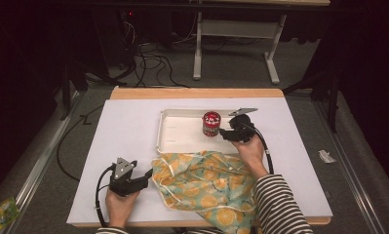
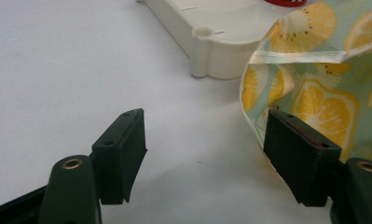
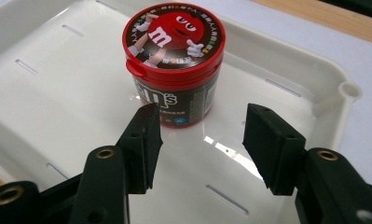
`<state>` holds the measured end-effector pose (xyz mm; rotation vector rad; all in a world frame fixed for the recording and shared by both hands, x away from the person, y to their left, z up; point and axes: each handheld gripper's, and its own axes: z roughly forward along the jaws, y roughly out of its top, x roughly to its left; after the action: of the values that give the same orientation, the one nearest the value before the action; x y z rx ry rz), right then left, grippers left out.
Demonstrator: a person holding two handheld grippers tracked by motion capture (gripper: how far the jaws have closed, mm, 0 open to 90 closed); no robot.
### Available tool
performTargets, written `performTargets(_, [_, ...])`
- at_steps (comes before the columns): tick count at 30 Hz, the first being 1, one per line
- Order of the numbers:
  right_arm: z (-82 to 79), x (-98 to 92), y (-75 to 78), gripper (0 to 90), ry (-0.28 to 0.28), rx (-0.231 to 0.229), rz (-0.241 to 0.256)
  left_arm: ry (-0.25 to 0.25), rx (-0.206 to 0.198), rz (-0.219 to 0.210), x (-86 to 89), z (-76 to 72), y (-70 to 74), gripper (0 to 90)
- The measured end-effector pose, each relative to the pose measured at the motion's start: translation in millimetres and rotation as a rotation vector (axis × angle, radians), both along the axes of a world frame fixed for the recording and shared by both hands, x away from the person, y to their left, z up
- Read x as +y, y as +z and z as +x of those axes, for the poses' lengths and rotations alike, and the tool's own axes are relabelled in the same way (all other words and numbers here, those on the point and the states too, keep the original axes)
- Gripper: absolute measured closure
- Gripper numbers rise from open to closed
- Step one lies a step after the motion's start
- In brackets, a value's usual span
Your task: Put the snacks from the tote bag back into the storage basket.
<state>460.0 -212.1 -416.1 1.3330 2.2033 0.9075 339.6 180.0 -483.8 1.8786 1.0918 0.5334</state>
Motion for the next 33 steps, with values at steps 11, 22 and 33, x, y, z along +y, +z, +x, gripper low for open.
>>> performTargets(11, [-14.6,-16.6,15.4,47.1,0.005,-0.037,0.034,0.000,0.003,0.002,0.0,0.3,0.0,30.1])
performTargets(22, [-31.5,-31.6,26.6,46.9,0.017,-0.084,0.051,0.002,0.004,0.001,0.1,0.3,0.0,30.1])
performTargets(33, [-50.3,-44.5,31.0,46.5,0.018,-0.114,0.073,0.002,-0.002,-0.004,0.3,-0.1,0.1,30.1])
